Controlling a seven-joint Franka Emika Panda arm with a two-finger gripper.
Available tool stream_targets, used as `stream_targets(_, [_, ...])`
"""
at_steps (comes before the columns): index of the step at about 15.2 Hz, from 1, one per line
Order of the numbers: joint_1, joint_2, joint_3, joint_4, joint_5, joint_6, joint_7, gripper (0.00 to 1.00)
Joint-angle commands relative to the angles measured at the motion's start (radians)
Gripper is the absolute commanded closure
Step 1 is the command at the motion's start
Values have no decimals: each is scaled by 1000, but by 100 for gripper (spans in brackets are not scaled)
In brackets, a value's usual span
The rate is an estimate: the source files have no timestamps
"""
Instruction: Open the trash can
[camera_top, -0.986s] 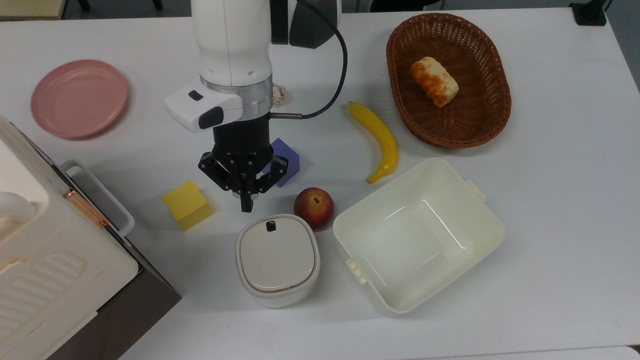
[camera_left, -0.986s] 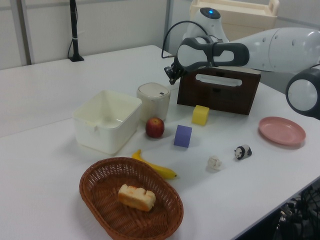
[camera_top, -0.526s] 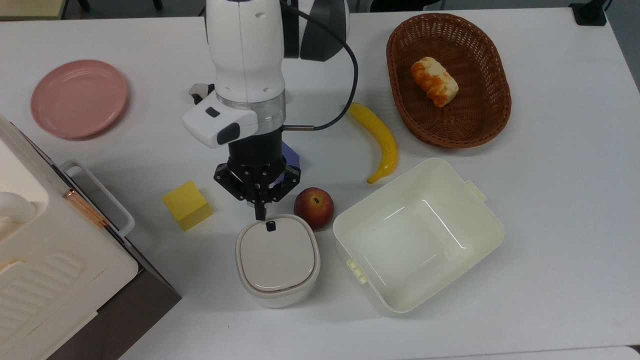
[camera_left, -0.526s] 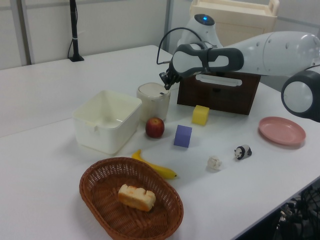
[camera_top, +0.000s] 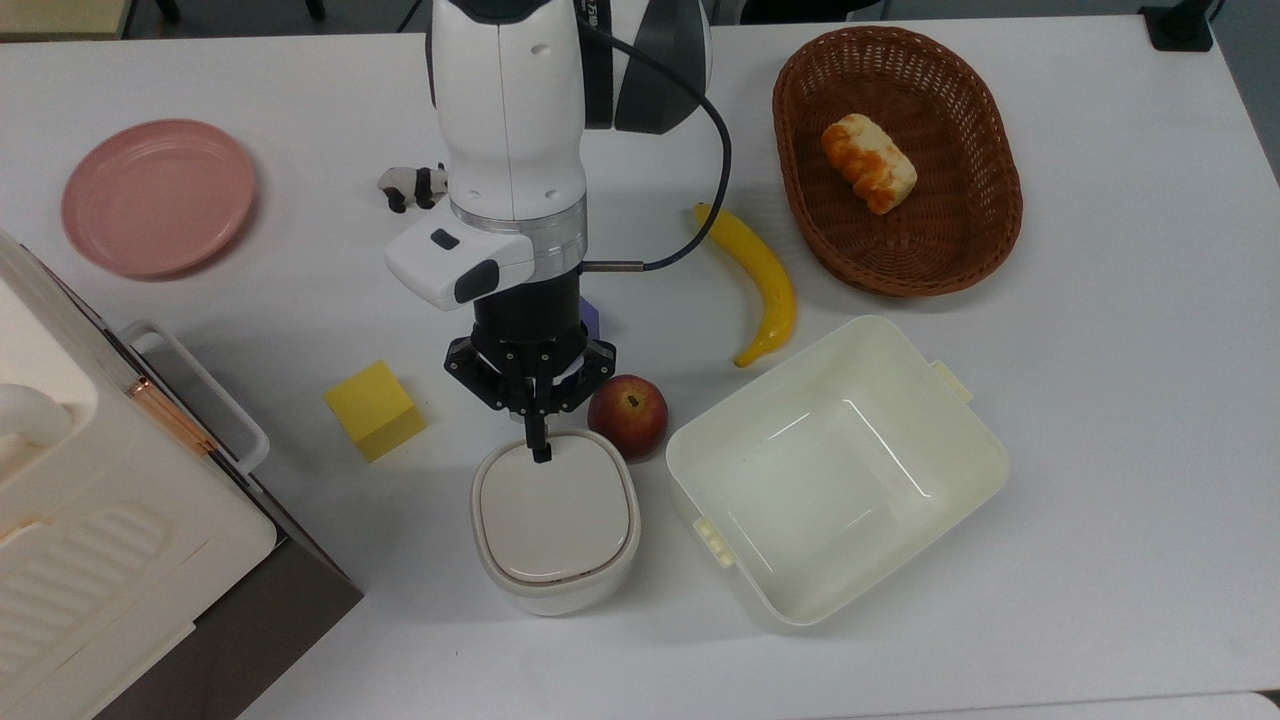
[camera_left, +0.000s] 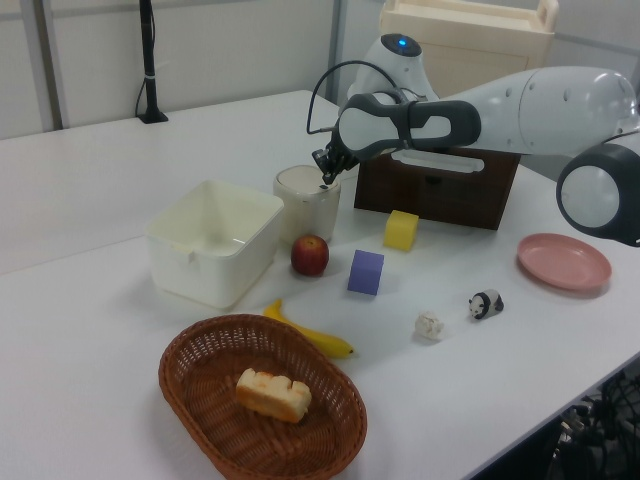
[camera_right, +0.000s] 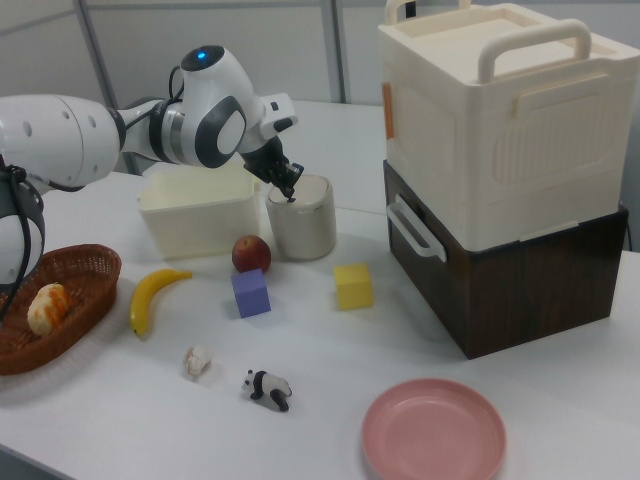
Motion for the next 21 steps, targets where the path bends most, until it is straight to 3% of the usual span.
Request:
stream_targets(1, [3,26,-2,35,-16,19,10,100])
stream_targets(6, [3,50,-2,46,-16,93,12,100])
stream_targets(21, [6,41,0,21,-32,98,7,100])
